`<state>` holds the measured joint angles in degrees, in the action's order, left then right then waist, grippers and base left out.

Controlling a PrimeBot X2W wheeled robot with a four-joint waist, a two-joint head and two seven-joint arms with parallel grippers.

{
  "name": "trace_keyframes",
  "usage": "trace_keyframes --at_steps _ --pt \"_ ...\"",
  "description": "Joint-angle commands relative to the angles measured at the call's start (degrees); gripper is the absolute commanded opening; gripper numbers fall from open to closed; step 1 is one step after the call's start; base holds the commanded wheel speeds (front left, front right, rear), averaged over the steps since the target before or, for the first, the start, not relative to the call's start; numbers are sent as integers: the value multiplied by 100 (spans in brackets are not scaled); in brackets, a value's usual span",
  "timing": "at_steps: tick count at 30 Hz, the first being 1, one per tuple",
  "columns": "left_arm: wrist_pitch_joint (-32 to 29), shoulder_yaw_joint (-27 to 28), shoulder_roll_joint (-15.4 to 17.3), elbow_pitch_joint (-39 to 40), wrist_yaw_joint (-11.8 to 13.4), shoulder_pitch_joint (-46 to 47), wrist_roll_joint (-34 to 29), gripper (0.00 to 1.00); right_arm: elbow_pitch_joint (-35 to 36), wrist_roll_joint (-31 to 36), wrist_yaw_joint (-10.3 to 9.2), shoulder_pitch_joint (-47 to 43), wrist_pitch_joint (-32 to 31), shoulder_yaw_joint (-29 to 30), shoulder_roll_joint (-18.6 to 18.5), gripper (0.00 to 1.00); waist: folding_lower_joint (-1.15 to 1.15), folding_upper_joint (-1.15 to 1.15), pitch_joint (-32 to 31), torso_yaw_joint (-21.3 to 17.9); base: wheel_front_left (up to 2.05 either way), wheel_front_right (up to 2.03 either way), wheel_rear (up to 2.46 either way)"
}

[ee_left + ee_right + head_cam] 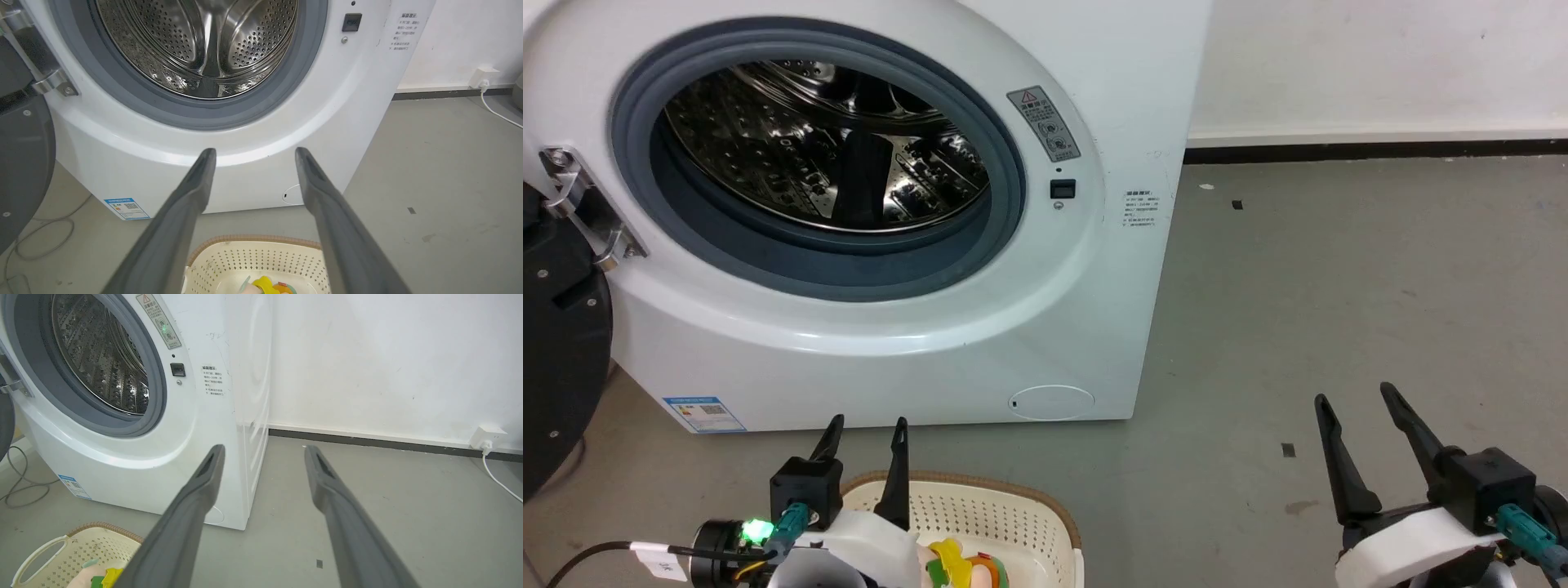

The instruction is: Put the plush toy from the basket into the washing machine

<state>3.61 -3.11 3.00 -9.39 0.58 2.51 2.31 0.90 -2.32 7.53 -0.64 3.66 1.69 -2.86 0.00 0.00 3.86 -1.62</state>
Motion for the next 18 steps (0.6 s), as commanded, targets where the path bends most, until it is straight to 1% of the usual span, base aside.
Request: trace_keyframes --at_steps 1,18 --pt "52 -22 24 -64 2 101 34 100 41 -75 -1 122 51 21 0 100 0 0 25 -13 0 0 0" --pt "185 -249 173 -1197 -94 581 155 100 150 -225 -2 290 254 102 -1 100 0 0 531 -185 0 0 0"
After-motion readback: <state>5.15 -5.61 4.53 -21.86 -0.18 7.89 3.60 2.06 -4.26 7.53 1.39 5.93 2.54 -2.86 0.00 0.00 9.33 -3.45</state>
